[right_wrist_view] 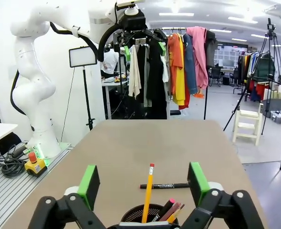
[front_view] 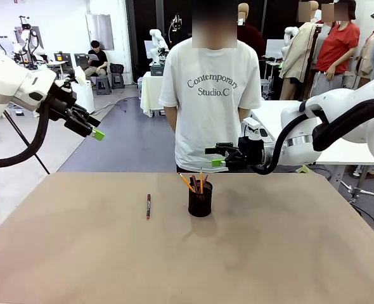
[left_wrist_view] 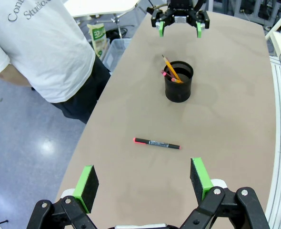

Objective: Place the pens into the pen holder.
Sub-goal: Pick up a writing instrument from the table and place it into the Pen holder.

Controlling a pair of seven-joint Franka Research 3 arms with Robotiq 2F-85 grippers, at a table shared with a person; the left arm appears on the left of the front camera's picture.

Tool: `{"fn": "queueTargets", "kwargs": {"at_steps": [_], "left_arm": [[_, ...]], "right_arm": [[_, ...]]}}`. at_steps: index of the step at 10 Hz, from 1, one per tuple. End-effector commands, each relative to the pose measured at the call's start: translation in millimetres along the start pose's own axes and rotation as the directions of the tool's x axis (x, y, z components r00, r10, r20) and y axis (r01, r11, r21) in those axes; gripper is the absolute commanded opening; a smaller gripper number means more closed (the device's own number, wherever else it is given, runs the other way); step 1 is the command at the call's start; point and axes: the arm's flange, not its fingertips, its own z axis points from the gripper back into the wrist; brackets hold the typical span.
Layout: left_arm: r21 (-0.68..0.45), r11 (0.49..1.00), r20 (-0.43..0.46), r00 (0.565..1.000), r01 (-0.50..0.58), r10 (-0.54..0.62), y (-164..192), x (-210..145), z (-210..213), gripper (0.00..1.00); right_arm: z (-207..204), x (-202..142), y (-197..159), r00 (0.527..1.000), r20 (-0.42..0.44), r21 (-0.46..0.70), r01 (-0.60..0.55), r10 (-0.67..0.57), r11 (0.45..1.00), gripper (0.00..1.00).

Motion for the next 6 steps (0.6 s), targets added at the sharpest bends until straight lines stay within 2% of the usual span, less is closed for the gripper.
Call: {"fn": "queueTargets", "kwargs": {"at_steps": [1, 6], "left_arm": [[0.005, 1.0, -0.008, 1.0, -0.001, 0.001, -0.1, 1.1, 2.1, 1.0], [0.005, 1.0, -0.008, 1.0, -0.001, 0.001, -0.1, 1.1, 2.1, 1.0]], "right_arm": [[2.6, 4.4, -1.1, 1.0, -0.007, 0.007, -0.028, 0.028, 1.0, 1.0], [2.6, 0.5, 0.0, 1.0, -0.001, -0.003, -0.001, 0.001, 1.0, 1.0]]}}
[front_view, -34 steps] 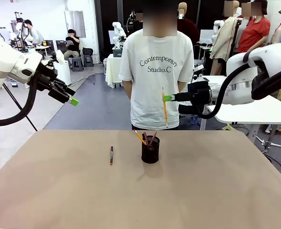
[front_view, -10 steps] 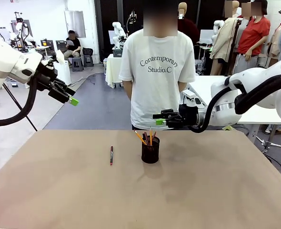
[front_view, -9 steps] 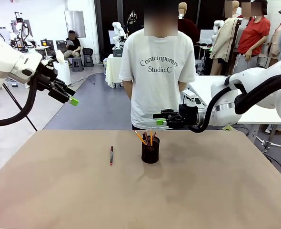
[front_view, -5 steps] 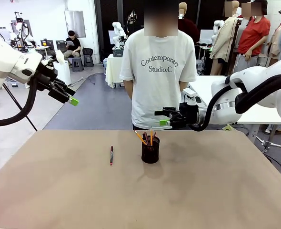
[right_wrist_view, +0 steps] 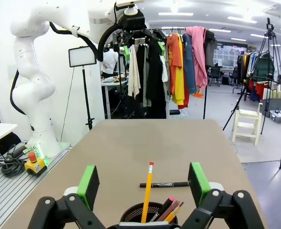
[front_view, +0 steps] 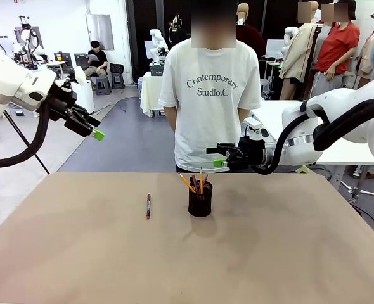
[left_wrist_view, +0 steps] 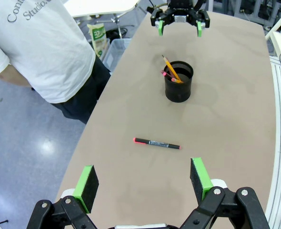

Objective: Place the pens into the pen holder.
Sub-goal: Pick up a writing instrument from the table and place it into the Pen holder.

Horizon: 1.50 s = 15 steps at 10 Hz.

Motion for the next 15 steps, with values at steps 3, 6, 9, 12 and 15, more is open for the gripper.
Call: {"fn": "queueTargets", "kwargs": {"at_steps": [3, 6, 9, 12, 15], "left_arm": [[0.005, 1.0, -0.008, 1.0, -0.001, 0.001, 0, 1, 2, 1.0], [0.005, 1.0, -0.008, 1.0, -0.001, 0.001, 0, 1, 2, 1.0], [0.005, 1.0, -0.008, 1.0, -0.001, 0.001, 0, 1, 2, 1.0], [0.005, 1.0, -0.008, 1.0, -0.001, 0.001, 0, 1, 2, 1.0], [0.005, 1.0, -0.008, 1.0, -0.001, 0.001, 0, 1, 2, 1.0]], "right_arm": [[0, 0, 0, 1.0, 0.0, 0.0, 0.0, 0.0, 1.0, 1.0], [29, 54, 22, 0.991, -0.132, 0.021, 0.039, -0.035, 0.999, 1.0], [46, 93, 34, 0.949, -0.305, -0.071, 0.062, -0.081, 0.996, 1.0], [77, 147, 29, 0.849, -0.51, -0.297, -0.023, -0.138, 0.955, 1.0], [109, 180, 36, 0.805, -0.562, -0.465, -0.116, -0.191, 0.878, 1.0]]}}
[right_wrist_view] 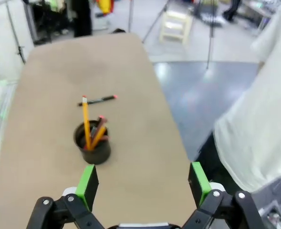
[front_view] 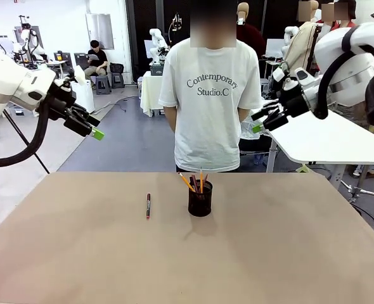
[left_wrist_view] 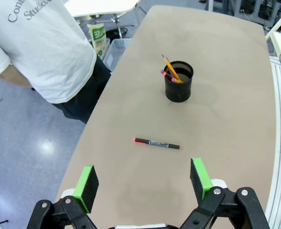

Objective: Place the pens into the pen holder.
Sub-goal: Pick up a writing instrument from the table and place it into the Pen holder.

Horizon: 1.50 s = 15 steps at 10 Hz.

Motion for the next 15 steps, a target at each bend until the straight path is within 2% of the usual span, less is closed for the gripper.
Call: {"fn": "queueTargets", "kwargs": {"at_steps": [1, 4, 8, 9, 10, 11, 15], "left_arm": [[0.005, 1.0, -0.008, 1.0, -0.001, 0.001, 0, 1, 2, 1.0], [0.005, 1.0, -0.008, 1.0, -0.001, 0.001, 0, 1, 2, 1.0], [0.005, 1.0, -0.008, 1.0, -0.001, 0.001, 0, 1, 2, 1.0], [0.005, 1.0, -0.008, 1.0, -0.001, 0.001, 0, 1, 2, 1.0], [0.005, 1.0, -0.008, 1.0, -0.001, 0.001, 0, 1, 2, 1.0], [0.005, 1.0, -0.008, 1.0, -0.001, 0.001, 0, 1, 2, 1.0], [0.005, 1.0, -0.008, 1.0, -0.001, 0.001, 0, 1, 2, 1.0]], "right_arm": [[15, 2, 5, 0.995, -0.062, -0.064, 0.072, -0.076, 0.995, 1.0], [45, -1, 10, 0.985, -0.053, -0.022, 0.165, -0.166, 0.986, 1.0], [64, -11, 47, 0.971, -0.138, 0.028, 0.2, -0.195, 0.979, 1.0], [68, -13, 56, 0.972, -0.147, 0.003, 0.184, -0.182, 0.983, 1.0], [70, -15, 57, 0.98, -0.126, 0.04, 0.162, -0.156, 0.986, 1.0], [61, -14, 41, 0.979, -0.115, 0.022, 0.172, -0.168, 0.985, 1.0], [61, -14, 41, 0.979, -0.115, 0.022, 0.172, -0.168, 0.985, 1.0]]}}
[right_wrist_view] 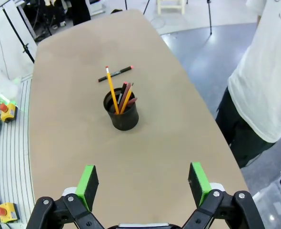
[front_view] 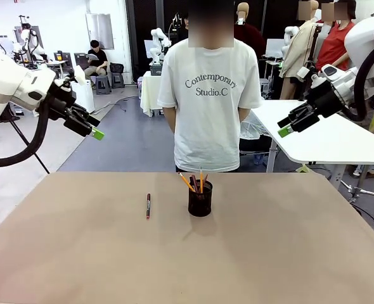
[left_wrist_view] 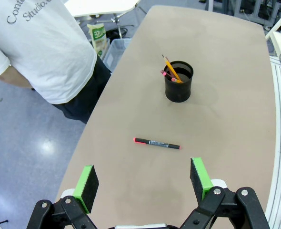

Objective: Place the pens into the pen holder.
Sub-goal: Pick up a writing instrument from the table and place it into the Pen holder.

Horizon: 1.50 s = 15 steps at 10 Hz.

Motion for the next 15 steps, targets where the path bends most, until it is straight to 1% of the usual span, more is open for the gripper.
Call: {"fn": "queueTargets", "kwargs": {"at_steps": [1, 5, 6, 7, 8, 9, 10, 11, 12, 13, 14, 15], "left_arm": [[0.005, 1.0, -0.007, 1.0, -0.001, 0.001, 0, 1, 2, 1.0], [0.0, 1.0, 0.0, 1.0, 0.0, 0.0, 0, 0, 0, 1.0], [0.012, 0.985, -0.03, 0.984, -0.175, 0.175, -9, 21, -11, 1.0], [0.037, 0.961, -0.065, 0.959, -0.274, 0.276, -18, 40, -23, 1.0], [0.06, 0.934, -0.118, 0.927, -0.351, 0.356, -24, 52, -36, 1.0], [0.054, 0.914, -0.165, 0.899, -0.403, 0.406, -29, 59, -48, 1.0], [0.085, 0.879, -0.229, 0.849, -0.469, 0.476, -32, 61, -69, 1.0], [0.168, 0.832, -0.309, 0.773, -0.529, 0.554, -34, 56, -92, 1.0], [0.168, 0.811, -0.321, 0.747, -0.561, 0.583, -40, 50, -114, 1.0], [0.193, 0.789, -0.311, 0.727, -0.583, 0.613, -40, 46, -134, 1.0], [0.207, 0.793, -0.277, 0.743, -0.573, 0.609, -38, 45, -141, 1.0], [0.214, 0.857, -0.199, 0.838, -0.47, 0.509, -30, 45, -129, 1.0]], "right_arm": [[0, 4, -3, 1.0, 0.004, -0.01, -0.005, 0.005, 1.0, 1.0], [0, 4, -3, 1.0, 0.004, -0.01, -0.005, 0.005, 1.0, 1.0], [0, 4, -3, 1.0, 0.004, -0.01, -0.005, 0.005, 1.0, 1.0], [0, 4, -3, 1.0, 0.004, -0.01, -0.005, 0.005, 1.0, 1.0], [0, 4, -3, 1.0, 0.004, -0.01, -0.005, 0.005, 1.0, 1.0], [0, 4, -3, 1.0, 0.004, -0.01, -0.005, 0.005, 1.0, 1.0], [0, 4, -3, 1.0, 0.004, -0.01, -0.005, 0.005, 1.0, 1.0], [0, 4, -3, 1.0, 0.004, -0.01, -0.005, 0.005, 1.0, 1.0], [0, 4, -3, 1.0, 0.004, -0.01, -0.005, 0.005, 1.0, 1.0], [0, 4, -3, 1.0, 0.004, -0.01, -0.005, 0.005, 1.0, 1.0], [0, 4, -3, 1.0, 0.004, -0.01, -0.005, 0.005, 1.0, 1.0], [0, 4, -3, 1.0, 0.004, -0.01, -0.005, 0.005, 1.0, 1.0]]}}
